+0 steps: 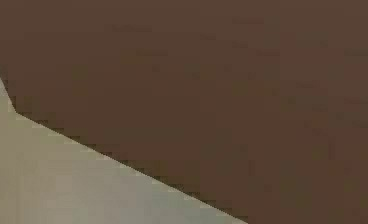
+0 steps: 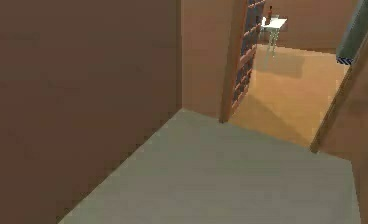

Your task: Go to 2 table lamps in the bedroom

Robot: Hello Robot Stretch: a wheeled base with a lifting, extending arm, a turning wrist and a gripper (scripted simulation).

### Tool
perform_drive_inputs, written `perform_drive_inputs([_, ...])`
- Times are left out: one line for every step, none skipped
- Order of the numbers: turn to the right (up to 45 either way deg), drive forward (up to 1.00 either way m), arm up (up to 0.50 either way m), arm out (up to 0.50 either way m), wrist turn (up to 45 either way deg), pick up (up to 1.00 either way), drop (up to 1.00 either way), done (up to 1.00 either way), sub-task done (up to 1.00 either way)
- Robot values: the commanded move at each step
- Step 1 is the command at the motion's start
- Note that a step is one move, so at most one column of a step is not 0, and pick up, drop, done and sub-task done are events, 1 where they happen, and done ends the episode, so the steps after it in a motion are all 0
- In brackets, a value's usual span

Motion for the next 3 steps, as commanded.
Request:
perform_drive_inputs([-45.0,0.00,0.00,0.00,0.0,0.00,0.00,0.00,0.00])
perform_drive_inputs([-6.0,0.00,0.00,0.00,0.0,0.00,0.00,0.00,0.00])
perform_drive_inputs([0.0,1.00,0.00,0.00,0.0,0.00,0.00,0.00,0.00])
